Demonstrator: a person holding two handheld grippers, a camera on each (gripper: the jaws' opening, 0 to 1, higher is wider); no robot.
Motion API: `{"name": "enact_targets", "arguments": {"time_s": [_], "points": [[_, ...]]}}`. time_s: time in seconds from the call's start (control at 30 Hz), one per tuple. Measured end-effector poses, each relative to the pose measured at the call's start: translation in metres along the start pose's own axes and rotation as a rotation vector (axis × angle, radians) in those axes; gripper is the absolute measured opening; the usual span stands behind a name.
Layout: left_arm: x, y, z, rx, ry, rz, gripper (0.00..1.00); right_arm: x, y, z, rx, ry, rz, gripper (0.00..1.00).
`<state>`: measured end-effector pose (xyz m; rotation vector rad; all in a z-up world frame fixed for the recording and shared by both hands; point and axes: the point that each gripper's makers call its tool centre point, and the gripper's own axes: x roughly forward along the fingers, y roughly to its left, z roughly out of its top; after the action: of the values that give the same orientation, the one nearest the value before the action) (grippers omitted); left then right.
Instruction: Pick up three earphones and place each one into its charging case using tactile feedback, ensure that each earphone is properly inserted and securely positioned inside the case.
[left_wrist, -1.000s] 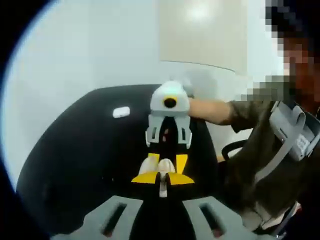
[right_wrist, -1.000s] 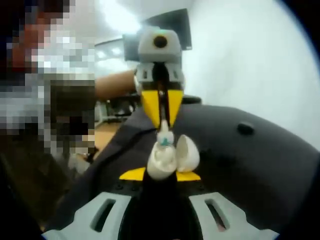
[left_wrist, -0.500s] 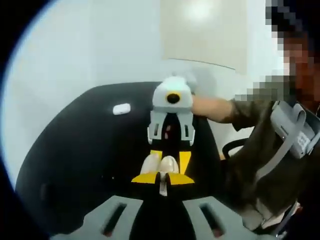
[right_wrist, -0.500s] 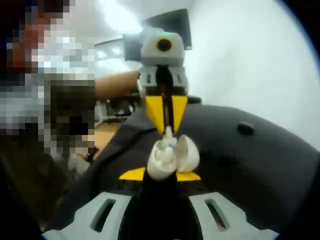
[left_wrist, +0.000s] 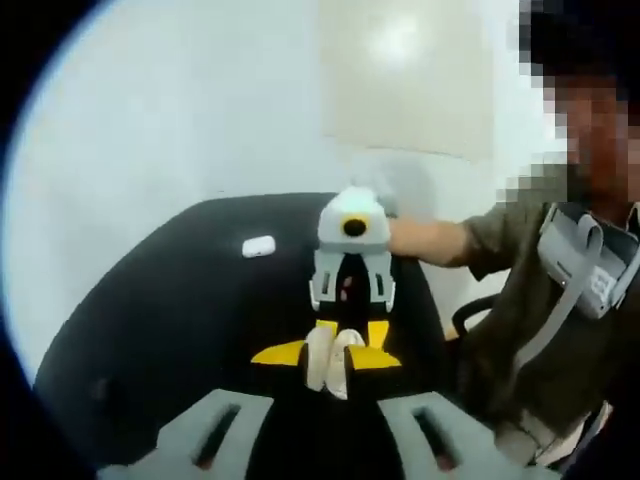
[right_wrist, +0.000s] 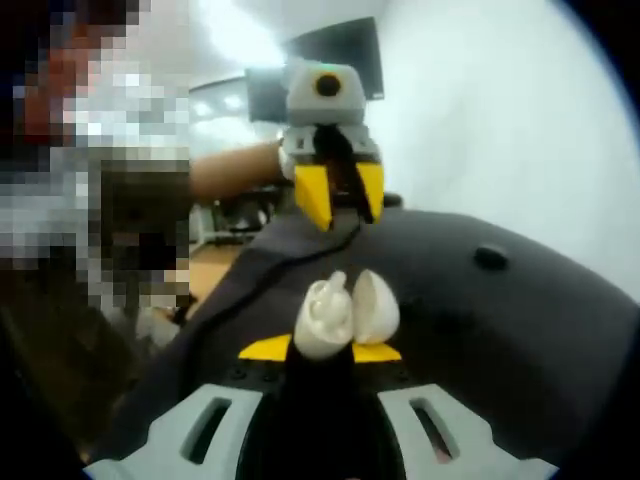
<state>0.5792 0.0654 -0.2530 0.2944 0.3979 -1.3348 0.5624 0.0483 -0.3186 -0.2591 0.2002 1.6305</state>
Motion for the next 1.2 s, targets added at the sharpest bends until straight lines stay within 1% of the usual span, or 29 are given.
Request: {"name": "enact_targets", "arguments": {"time_s": [0.03, 0.1, 0.17, 0.23, 0.27, 0.3, 0.4, 0.5, 0.63, 0.67, 0.73, 0.83, 0.9, 0.93, 0.97, 1.03, 1.07, 1.2], "points": [[0.0, 0.0, -0.006, -0.032, -0.009, -0.009, 0.26, 0.0, 0.0, 0.0, -0.001, 0.0, 0.0, 0.22], [0.001, -0.001, -0.019, -0.059, -0.006, -0.021, 0.33, 0.0, 0.0, 0.0, -0.005, 0.0, 0.0, 0.22], [0.004, -0.002, -0.033, -0.06, -0.003, -0.012, 0.33, 0.0, 0.0, 0.0, -0.011, 0.001, -0.001, 0.22], [0.009, -0.004, -0.039, -0.052, -0.029, -0.013, 0.32, 0.0, 0.0, 0.0, -0.029, 0.004, -0.006, 0.22], [0.011, -0.006, -0.039, -0.044, -0.046, -0.018, 0.32, 0.0, 0.001, 0.0, -0.044, 0.004, -0.009, 0.22], [0.014, -0.009, -0.036, -0.025, -0.085, -0.022, 0.32, 0.0, 0.001, 0.001, -0.061, 0.004, -0.011, 0.22], [0.019, -0.008, -0.032, -0.01, -0.133, -0.017, 0.31, 0.001, 0.003, 0.002, -0.084, 0.003, -0.008, 0.22], [0.021, -0.005, -0.034, -0.022, -0.145, -0.026, 0.32, 0.002, 0.003, 0.002, -0.093, 0.0, -0.006, 0.22], [0.022, -0.007, -0.037, -0.027, -0.176, -0.054, 0.31, 0.002, 0.005, 0.002, -0.11, -0.002, -0.005, 0.21], [0.023, -0.007, -0.038, -0.029, -0.176, -0.057, 0.31, 0.002, 0.006, 0.003, -0.116, -0.002, -0.005, 0.21], [0.026, -0.012, -0.039, -0.041, -0.194, -0.076, 0.32, 0.002, 0.009, 0.004, -0.159, -0.005, 0.0, 0.21], [0.027, -0.016, -0.039, 0.003, -0.207, -0.076, 0.33, 0.002, 0.011, 0.003, -0.148, -0.004, 0.0, 0.21], [0.031, -0.017, -0.04, 0.014, -0.202, -0.065, 0.33, 0.001, 0.01, 0.002, -0.102, -0.002, 0.0, 0.22], [0.032, -0.017, -0.041, 0.042, -0.199, -0.05, 0.34, 0.001, 0.01, 0.0, -0.053, 0.003, 0.0, 0.22], [0.033, -0.016, -0.042, 0.071, -0.199, -0.035, 0.34, 0.0, 0.009, 0.0, -0.042, 0.004, -0.001, 0.22], [0.036, -0.017, -0.045, 0.094, -0.192, -0.009, 0.35, 0.0, 0.009, 0.0, -0.028, 0.002, -0.002, 0.22], [0.036, -0.018, -0.043, 0.114, -0.198, -0.001, 0.35, -0.001, 0.01, 0.0, -0.027, 0.003, -0.002, 0.22], [0.035, -0.021, -0.041, 0.133, -0.202, 0.01, 0.35, -0.003, 0.013, -0.001, -0.015, 0.002, -0.003, 0.22]]}}
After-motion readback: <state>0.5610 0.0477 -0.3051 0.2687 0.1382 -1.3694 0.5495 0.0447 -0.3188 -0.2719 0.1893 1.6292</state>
